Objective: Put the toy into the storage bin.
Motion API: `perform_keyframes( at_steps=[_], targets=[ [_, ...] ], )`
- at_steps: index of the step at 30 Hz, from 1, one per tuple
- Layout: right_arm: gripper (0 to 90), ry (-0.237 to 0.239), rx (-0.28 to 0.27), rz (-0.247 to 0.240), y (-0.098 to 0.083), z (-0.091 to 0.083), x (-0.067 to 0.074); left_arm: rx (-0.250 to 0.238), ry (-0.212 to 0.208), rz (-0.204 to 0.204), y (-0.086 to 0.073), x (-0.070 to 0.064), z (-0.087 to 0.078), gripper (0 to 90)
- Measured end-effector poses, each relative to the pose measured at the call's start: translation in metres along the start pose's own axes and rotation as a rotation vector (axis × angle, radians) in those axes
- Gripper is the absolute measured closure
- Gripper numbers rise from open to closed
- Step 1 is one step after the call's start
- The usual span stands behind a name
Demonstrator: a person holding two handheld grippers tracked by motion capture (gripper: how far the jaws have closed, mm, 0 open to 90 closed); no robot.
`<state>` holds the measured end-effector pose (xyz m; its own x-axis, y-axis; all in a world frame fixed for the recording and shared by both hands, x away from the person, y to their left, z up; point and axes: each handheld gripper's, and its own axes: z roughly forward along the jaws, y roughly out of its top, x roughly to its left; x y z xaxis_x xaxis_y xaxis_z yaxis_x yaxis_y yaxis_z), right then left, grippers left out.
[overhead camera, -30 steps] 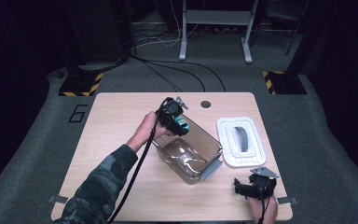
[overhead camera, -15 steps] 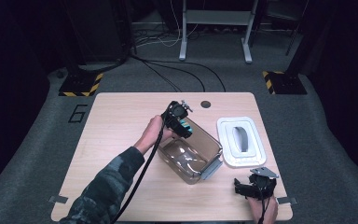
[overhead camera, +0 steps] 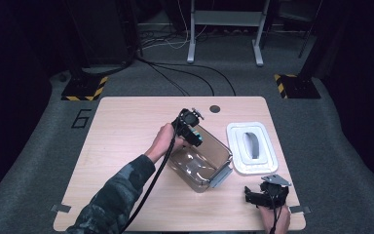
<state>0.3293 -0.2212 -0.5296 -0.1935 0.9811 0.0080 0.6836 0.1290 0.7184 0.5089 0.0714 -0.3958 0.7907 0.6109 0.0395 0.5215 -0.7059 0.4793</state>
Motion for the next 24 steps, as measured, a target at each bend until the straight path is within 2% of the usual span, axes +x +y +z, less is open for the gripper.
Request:
perform_keyframes(
  at_steps=[8,12,24],
  targets=[
    [0.5,0.000,0.000,0.000,0.000,0.000,0.000,0.007,0.014,-0.018,0.001,-0.001,0.005,24.3],
    [0.5,0.000,0.000,0.000,0.000,0.000,0.000,0.015,0.020,-0.011,0.002,-0.001,0.007,24.3],
    [0.5,0.000,-0.001,-0.002,0.000,0.000,0.000,0.023,0.021,-0.022,0.004,-0.003,0.014,24.0]
  ],
)
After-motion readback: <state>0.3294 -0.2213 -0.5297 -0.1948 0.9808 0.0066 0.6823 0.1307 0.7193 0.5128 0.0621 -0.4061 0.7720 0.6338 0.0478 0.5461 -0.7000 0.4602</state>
